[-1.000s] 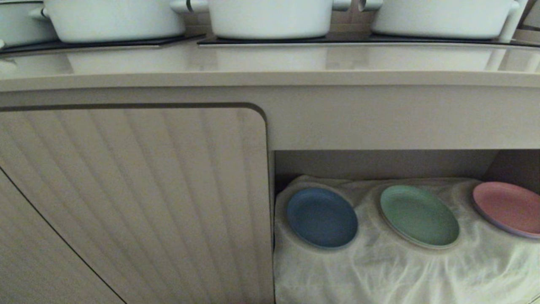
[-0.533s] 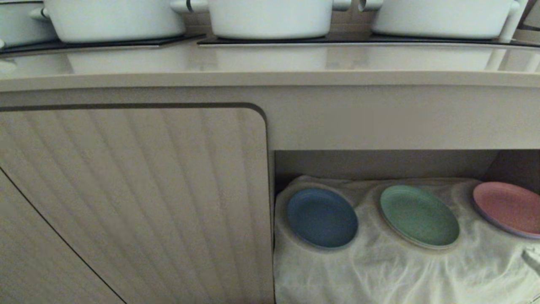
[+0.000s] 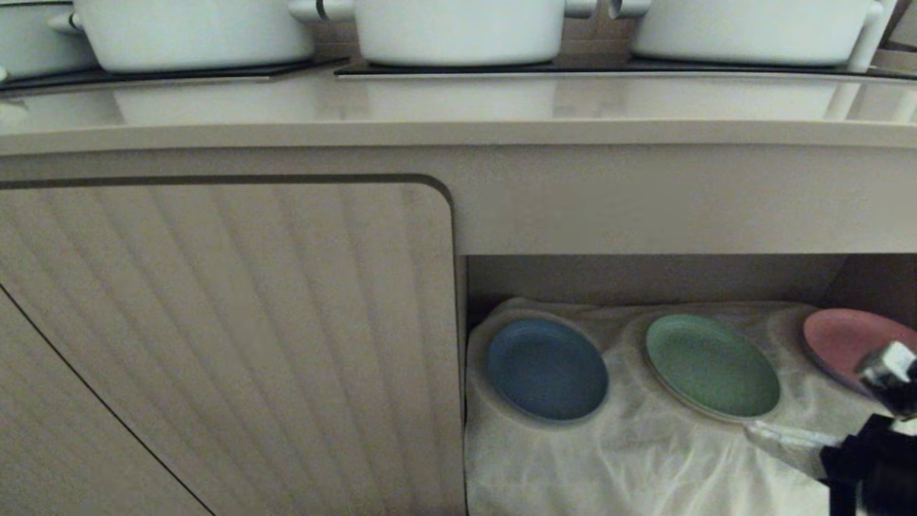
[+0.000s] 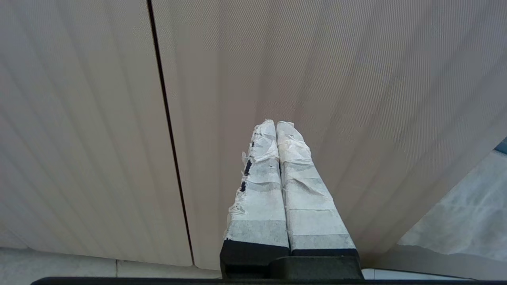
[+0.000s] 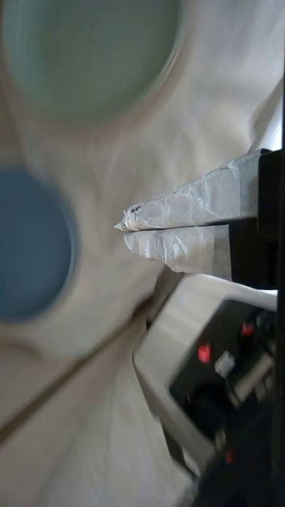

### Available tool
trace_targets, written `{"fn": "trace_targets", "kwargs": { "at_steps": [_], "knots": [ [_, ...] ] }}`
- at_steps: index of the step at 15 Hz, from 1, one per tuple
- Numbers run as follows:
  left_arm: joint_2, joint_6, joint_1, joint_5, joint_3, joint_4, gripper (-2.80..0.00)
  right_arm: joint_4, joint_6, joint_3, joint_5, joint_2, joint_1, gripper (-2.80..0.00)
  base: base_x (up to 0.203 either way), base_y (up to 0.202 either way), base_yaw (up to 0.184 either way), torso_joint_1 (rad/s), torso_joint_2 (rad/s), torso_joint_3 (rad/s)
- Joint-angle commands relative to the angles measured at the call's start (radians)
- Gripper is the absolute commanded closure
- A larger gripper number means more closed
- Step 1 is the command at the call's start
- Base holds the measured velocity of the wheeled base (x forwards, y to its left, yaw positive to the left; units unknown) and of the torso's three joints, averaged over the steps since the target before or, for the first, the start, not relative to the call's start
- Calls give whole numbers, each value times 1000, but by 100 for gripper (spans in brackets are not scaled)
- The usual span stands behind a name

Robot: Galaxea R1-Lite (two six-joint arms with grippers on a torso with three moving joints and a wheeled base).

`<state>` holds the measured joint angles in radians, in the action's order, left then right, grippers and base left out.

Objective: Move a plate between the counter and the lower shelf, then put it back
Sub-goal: Pick up the plate in the cupboard

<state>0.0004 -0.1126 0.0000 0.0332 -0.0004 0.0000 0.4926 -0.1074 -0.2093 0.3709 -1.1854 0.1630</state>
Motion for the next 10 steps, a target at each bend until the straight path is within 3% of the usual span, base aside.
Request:
{"fn": "trace_targets", "kwargs": {
  "at_steps": [1,3,10],
  "knots": [
    [0,-1,0,1,-1,0,0,101,48,6,3,-178,90,0,0,0,0,0,0,0],
    [0,-1,0,1,-1,0,0,183,101,7,2,-261,135,0,0,0,0,0,0,0],
    [0,-1,0,1,0,0,0,350,238,-5,2,-446,166,0,0,0,0,0,0,0]
  ]
}}
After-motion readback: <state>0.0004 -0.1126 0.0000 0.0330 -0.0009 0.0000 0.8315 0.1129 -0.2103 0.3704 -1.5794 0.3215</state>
